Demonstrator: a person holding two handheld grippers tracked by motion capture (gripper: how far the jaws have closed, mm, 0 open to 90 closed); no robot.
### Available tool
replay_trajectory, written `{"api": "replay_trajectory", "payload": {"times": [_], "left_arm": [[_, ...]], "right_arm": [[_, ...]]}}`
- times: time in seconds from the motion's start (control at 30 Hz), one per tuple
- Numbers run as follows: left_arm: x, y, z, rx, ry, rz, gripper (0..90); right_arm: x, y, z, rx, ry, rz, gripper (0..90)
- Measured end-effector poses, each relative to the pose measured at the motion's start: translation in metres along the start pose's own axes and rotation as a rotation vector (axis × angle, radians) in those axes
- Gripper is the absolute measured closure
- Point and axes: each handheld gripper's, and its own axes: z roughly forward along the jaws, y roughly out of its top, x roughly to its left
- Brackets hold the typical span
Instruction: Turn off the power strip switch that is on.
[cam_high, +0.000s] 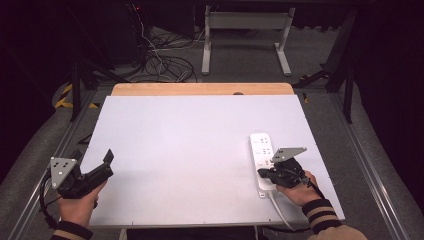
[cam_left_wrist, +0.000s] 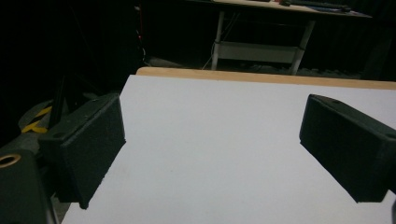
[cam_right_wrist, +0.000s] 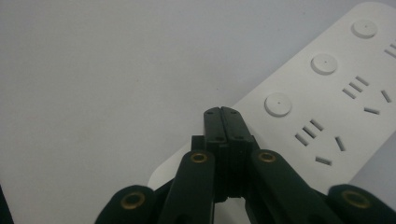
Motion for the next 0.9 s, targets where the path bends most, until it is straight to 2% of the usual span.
{"api": "replay_trajectory", "payload": {"times": [0.7, 0.77, 0.9], "left_arm": [[0.0008, 0.0002, 0.0002, 0.0, 0.0, -0.004, 7.4], [0.0007, 0.0003, 0.0002, 0.0, 0.001, -0.003, 7.3], [0.0006, 0.0004, 0.0002, 0.0, -0.001, -0.004, 7.5]], "right_arm": [[-0.001, -0.001, -0.0001, -0.011, 0.008, 0.009, 90.0], [-0.002, -0.0012, -0.0005, -0.01, 0.015, 0.024, 90.0], [-0.0007, -0.0015, -0.0018, -0.025, 0.007, 0.006, 90.0]]}}
